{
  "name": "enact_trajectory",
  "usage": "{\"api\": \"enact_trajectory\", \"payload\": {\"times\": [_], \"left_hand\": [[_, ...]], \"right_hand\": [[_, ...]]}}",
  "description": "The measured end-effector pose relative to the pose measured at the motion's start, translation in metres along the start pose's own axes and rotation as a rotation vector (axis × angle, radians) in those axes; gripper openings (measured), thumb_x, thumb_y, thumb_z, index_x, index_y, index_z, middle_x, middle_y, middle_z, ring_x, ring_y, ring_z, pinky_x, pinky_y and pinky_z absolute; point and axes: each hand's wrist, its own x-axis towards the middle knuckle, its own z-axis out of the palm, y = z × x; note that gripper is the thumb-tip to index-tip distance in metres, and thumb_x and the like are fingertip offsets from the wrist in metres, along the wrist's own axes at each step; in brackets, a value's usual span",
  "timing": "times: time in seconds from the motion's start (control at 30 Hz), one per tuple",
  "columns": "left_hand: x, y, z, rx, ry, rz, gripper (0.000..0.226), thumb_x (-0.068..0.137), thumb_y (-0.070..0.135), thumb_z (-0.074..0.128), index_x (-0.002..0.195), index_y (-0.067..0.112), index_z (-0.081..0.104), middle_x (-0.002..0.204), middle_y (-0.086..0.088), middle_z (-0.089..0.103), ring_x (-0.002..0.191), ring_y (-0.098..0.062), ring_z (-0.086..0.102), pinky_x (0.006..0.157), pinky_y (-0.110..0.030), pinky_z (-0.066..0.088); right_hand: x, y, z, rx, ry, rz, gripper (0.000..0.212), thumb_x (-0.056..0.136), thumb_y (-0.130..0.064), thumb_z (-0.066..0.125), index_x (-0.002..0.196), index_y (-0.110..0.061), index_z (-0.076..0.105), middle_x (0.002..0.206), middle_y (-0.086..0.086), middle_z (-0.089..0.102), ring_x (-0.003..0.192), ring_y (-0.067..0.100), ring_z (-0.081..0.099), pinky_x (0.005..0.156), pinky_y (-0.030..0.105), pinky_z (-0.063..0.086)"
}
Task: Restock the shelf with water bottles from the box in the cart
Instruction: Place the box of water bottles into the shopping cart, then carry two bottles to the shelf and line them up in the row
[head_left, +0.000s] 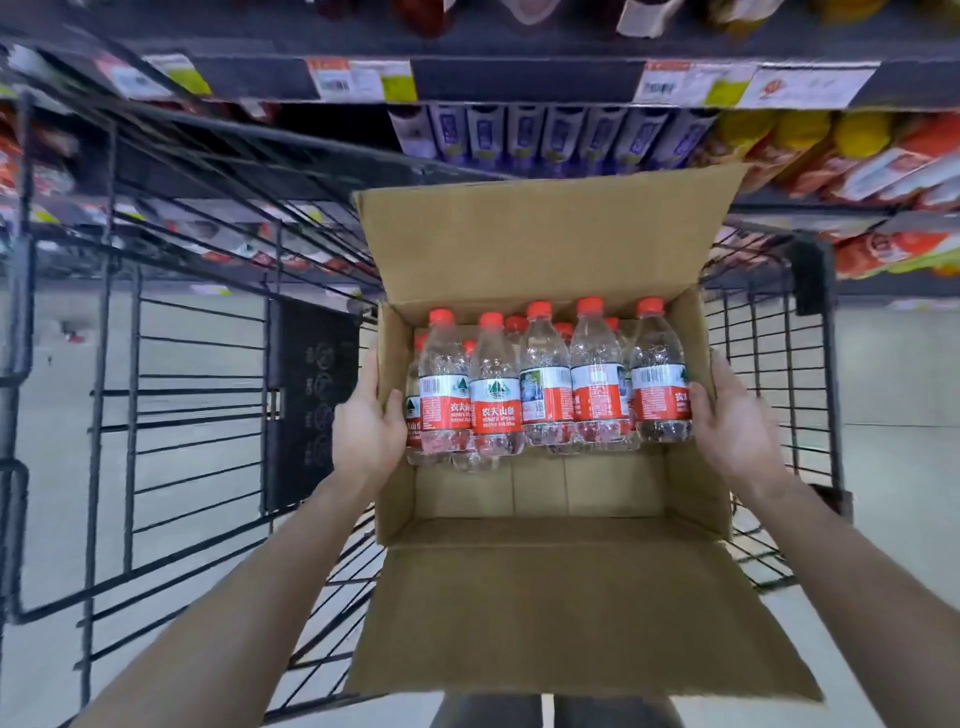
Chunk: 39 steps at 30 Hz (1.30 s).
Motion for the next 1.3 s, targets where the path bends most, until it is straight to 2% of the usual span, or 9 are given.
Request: {"api": "enact_trajectory", "payload": {"times": [0.23,0.37,0.53,0.63,0.77,0.87,0.97,1.07,1.3], "left_hand": [[0.034,-0.037,0.058,0.056,0.022,0.005,0.075,0.108,0.02,0.056,0.167,0.043,0.016,0.079,0.015,0.061,0.055,-0.001,0.058,0.062,-0.026,0.055],[0.042,-0.054,0.081,0.031,0.033,-0.013,0.073,0.109,0.022,0.055,0.167,0.042,0.016,0.086,0.009,0.068,0.06,-0.011,0.062,0.067,-0.028,0.054],[0.042,-0.053,0.083,0.048,0.051,-0.035,0.072,0.109,0.028,0.053,0.166,0.046,0.014,0.065,0.006,0.061,0.049,-0.006,0.056,0.05,-0.024,0.045],[0.037,-0.039,0.076,0.072,-0.003,-0.067,0.07,0.11,0.031,0.051,0.168,0.041,0.014,0.076,-0.001,0.07,0.065,-0.017,0.066,0.065,-0.034,0.057],[0.028,-0.006,0.059,-0.024,0.052,-0.023,0.06,0.106,0.032,0.054,0.162,0.017,0.038,0.138,-0.012,0.067,0.124,-0.031,0.065,0.109,-0.048,0.052],[0.014,0.031,0.053,0.003,0.16,0.167,0.047,0.103,0.028,0.061,0.144,0.005,0.057,0.134,-0.013,0.064,0.13,-0.029,0.057,0.115,-0.044,0.044],[0.008,0.066,0.062,0.062,0.117,0.29,0.039,0.101,0.031,0.066,0.134,0.01,0.064,0.127,-0.009,0.066,0.122,-0.027,0.058,0.109,-0.042,0.046],[0.014,0.095,0.083,0.166,0.009,0.3,0.048,0.099,0.048,0.064,0.137,0.018,0.066,0.13,-0.009,0.062,0.121,-0.031,0.053,0.108,-0.041,0.041],[0.044,0.109,0.133,0.68,-0.345,0.176,0.096,0.084,0.094,0.036,0.139,0.017,0.059,0.167,-0.021,0.013,0.153,-0.044,0.013,0.126,-0.058,0.011]], "right_hand": [[0.033,0.037,0.056,0.016,0.059,-0.052,0.046,0.107,-0.028,0.042,0.151,-0.027,0.035,0.077,0.011,0.069,0.057,0.026,0.061,0.057,0.033,0.049],[0.037,0.055,0.079,-0.013,0.171,-0.086,0.049,0.105,-0.035,0.039,0.153,-0.025,0.035,0.062,0.011,0.062,0.045,0.03,0.052,0.056,0.036,0.048],[0.038,0.055,0.082,-0.051,0.216,-0.069,0.053,0.104,-0.044,0.035,0.155,-0.031,0.028,0.072,0.021,0.069,0.054,0.037,0.06,0.063,0.043,0.054],[0.034,0.045,0.07,0.0,0.123,0.016,0.051,0.106,-0.041,0.037,0.155,-0.042,0.021,0.083,0.018,0.072,0.059,0.03,0.055,0.069,0.041,0.054],[0.026,0.022,0.056,0.11,0.081,0.132,0.064,0.106,-0.031,0.046,0.162,-0.023,0.018,0.108,0.02,0.072,0.086,0.037,0.066,0.086,0.042,0.053],[0.02,-0.003,0.044,0.118,0.251,0.043,0.059,0.102,-0.022,0.054,0.155,-0.006,0.035,0.134,0.021,0.061,0.117,0.037,0.059,0.101,0.041,0.046],[0.024,-0.029,0.036,0.104,0.339,-0.129,0.036,0.097,-0.014,0.058,0.132,-0.001,0.057,0.116,0.019,0.065,0.107,0.036,0.061,0.092,0.035,0.044],[0.045,-0.062,0.036,0.187,0.108,-0.073,0.036,0.096,-0.018,0.064,0.13,-0.007,0.061,0.112,0.011,0.073,0.1,0.029,0.068,0.085,0.026,0.047],[0.096,-0.101,0.057,-0.026,-0.44,0.062,0.075,0.086,-0.032,0.079,0.145,-0.008,0.041,0.136,0.015,0.061,0.124,0.035,0.058,0.103,0.04,0.048]]}}
